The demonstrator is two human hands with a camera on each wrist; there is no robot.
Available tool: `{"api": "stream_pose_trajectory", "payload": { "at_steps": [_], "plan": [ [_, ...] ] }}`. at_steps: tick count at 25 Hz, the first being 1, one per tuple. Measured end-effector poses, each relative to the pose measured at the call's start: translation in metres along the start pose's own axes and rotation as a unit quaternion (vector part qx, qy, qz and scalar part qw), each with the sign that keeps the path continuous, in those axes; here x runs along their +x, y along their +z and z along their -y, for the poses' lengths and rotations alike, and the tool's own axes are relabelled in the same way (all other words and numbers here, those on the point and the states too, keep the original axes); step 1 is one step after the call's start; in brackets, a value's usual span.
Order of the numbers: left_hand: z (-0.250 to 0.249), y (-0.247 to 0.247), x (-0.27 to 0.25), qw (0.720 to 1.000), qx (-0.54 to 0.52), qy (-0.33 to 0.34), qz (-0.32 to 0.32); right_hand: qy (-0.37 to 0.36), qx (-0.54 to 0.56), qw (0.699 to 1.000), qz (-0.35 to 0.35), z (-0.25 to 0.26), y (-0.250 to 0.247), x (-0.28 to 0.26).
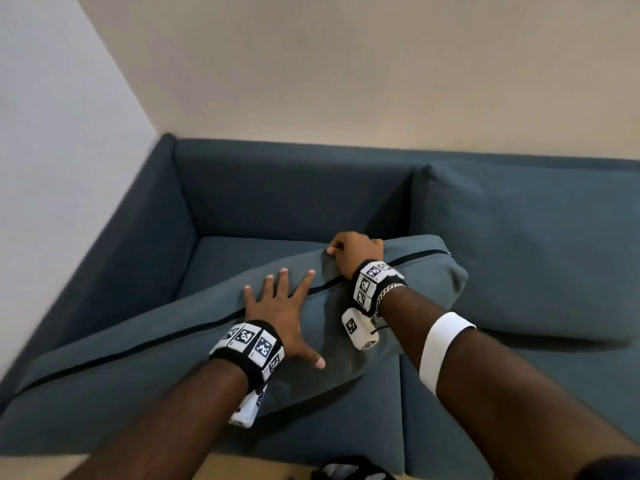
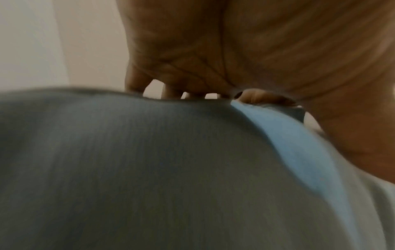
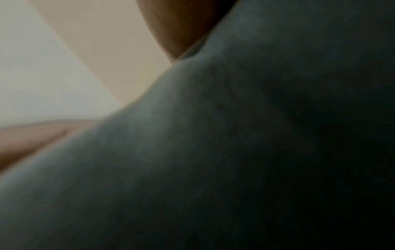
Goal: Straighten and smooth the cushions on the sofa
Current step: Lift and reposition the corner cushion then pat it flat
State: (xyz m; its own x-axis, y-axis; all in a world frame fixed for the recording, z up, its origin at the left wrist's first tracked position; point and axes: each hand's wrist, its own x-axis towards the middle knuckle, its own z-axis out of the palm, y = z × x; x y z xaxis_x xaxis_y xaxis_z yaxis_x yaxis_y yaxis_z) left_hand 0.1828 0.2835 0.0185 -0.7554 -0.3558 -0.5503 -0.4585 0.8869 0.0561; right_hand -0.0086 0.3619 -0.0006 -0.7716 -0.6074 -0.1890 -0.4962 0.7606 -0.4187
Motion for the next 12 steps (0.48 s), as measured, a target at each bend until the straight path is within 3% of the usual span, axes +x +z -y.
{"api": "stream_pose_trajectory", "payload": {
  "at_steps": [2,4,8,10,12],
  "plan": [
    [0.004,0.006,0.004,0.998,-0.013,-0.028,-0.052,-0.019,0.04,0.999,0.029,-0.003,-0.025,0.006],
    [0.015,0.009,0.005,0.993,-0.03,-0.044,-0.108,-0.073,0.013,0.997,0.008,-0.017,-0.04,-0.004],
    [0.03,0.02,0.005,0.974,-0.078,-0.038,-0.208,-0.16,-0.051,0.986,0.014,-0.078,-0.027,-0.058],
    [0.026,0.015,0.008,0.964,-0.128,-0.004,-0.235,-0.158,-0.039,0.987,-0.018,-0.091,-0.011,-0.074],
    [0.022,-0.001,0.005,0.957,-0.168,0.043,-0.231,-0.107,-0.017,0.992,-0.071,-0.081,-0.013,-0.076]
  ]
}}
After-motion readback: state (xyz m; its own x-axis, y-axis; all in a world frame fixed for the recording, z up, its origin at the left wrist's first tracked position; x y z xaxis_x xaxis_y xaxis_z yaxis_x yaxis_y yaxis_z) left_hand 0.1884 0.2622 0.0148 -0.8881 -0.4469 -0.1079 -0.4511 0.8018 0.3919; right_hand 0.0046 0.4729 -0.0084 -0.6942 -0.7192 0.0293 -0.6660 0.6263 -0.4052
